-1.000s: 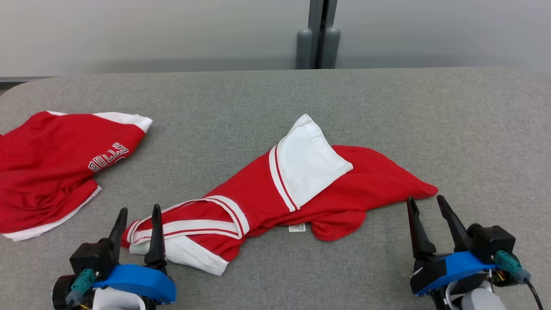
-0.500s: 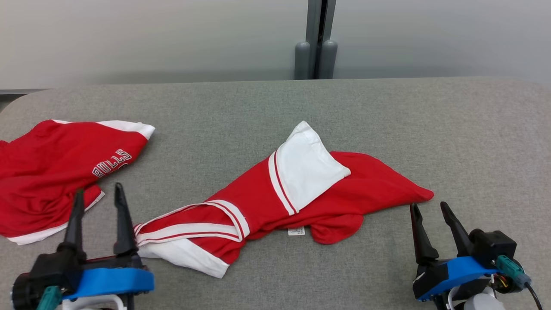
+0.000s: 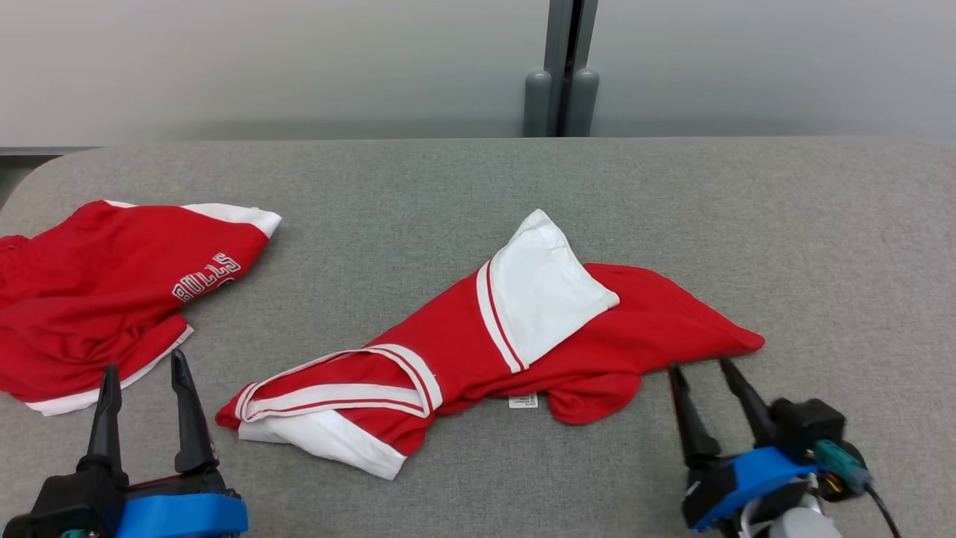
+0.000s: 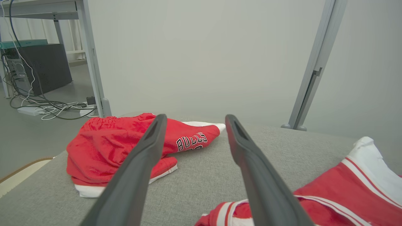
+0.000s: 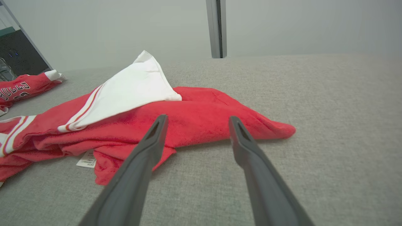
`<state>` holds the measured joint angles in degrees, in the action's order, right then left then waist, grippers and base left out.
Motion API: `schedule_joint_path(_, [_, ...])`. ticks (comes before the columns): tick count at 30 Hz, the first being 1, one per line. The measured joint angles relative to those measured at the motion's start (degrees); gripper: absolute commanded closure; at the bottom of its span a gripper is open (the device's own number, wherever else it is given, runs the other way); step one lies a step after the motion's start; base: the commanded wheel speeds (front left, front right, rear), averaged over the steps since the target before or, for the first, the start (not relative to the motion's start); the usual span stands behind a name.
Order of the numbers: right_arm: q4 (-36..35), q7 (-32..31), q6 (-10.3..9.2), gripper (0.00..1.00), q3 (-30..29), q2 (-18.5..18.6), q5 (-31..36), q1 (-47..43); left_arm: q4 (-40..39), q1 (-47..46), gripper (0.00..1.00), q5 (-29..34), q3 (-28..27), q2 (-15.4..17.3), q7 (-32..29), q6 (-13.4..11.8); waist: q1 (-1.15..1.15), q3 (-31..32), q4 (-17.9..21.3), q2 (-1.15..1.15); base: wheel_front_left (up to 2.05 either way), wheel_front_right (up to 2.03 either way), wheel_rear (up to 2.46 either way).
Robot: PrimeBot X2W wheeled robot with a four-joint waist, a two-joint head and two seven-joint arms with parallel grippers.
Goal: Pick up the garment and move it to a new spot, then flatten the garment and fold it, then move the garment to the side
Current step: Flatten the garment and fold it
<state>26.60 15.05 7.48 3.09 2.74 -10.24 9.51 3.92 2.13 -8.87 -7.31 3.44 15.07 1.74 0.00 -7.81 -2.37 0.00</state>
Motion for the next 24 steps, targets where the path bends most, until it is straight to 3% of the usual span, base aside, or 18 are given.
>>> schedule_joint_path(11, [6.30,-4.34,0.01,0.00,13.51,-0.03,4.32,6.39,1.36,-0.88,0.00,1.08,-0.33,-0.45,0.00,1.27,0.00,-0.01,-1.05,0.00,0.00,0.00,0.00])
schedule_joint_path(22, [17.80,-7.23,0.01,0.00,17.39,-0.03,9.51,11.57,2.07,-1.32,0.00,-0.22,1.10,-0.47,0.00,0.56,0.00,-0.97,-2.72,0.00,0.00,0.00,0.00])
schedule_joint_path(23, [18.78,-7.01,0.01,0.51,17.36,-0.05,9.51,12.03,2.09,-1.36,0.00,-0.24,1.27,-0.47,0.00,0.45,0.00,-1.03,-2.77,0.00,0.00,0.00,0.00])
schedule_joint_path(24, [19.60,-6.64,0.02,0.92,17.25,-0.09,9.55,12.59,2.12,-1.36,0.00,-0.32,1.47,-0.47,0.00,0.33,0.00,-1.07,-2.78,0.00,0.00,0.00,0.00])
